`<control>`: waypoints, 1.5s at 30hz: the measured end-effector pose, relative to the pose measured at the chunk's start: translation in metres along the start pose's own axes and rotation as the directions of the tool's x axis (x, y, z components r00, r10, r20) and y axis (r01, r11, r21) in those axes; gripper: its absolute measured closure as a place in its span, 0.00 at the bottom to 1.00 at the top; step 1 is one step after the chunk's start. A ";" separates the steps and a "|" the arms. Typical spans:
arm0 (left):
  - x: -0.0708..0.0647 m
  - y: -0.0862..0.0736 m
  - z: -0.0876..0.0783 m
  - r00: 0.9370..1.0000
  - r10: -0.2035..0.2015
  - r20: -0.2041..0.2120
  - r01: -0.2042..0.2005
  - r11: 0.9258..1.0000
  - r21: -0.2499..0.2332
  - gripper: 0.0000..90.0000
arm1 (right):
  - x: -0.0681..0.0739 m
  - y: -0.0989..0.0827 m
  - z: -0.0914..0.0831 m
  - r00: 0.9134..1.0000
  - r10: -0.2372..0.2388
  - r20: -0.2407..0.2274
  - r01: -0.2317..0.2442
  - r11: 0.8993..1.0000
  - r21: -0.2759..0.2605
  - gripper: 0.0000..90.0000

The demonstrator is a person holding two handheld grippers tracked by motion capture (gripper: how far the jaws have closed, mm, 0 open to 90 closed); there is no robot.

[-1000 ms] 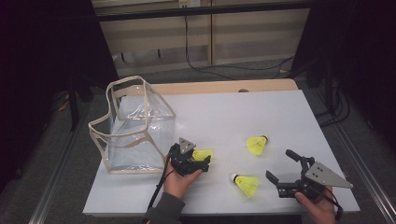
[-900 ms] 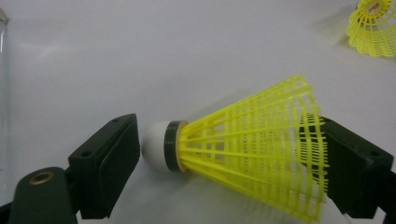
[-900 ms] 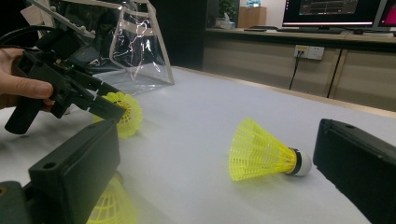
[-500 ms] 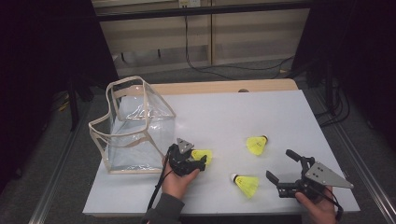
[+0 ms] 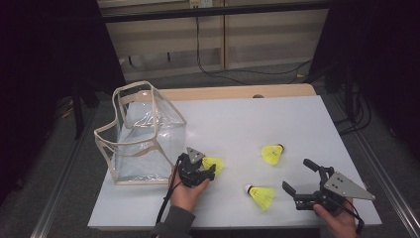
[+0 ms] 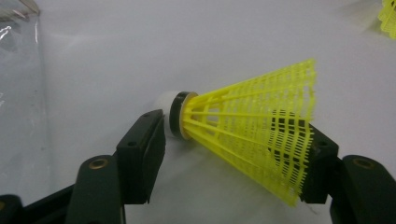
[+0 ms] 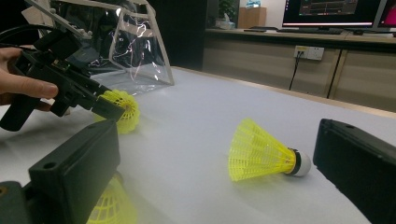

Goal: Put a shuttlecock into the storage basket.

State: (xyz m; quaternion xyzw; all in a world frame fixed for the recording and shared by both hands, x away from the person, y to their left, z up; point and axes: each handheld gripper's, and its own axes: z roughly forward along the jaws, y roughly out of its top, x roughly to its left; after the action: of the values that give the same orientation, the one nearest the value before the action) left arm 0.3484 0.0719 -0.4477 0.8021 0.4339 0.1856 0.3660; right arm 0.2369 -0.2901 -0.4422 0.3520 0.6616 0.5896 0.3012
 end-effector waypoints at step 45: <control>0.011 -0.004 -0.006 0.997 -0.068 -0.036 0.066 0.997 -0.045 0.95 | 0.000 0.000 0.000 1.000 -0.005 0.001 0.005 1.000 -0.005 0.00</control>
State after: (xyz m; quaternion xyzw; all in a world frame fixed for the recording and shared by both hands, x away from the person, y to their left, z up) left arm 0.3485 0.0850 -0.4471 0.7753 0.4632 0.1976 0.3813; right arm 0.2369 -0.2904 -0.4420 0.3501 0.6607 0.5904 0.3039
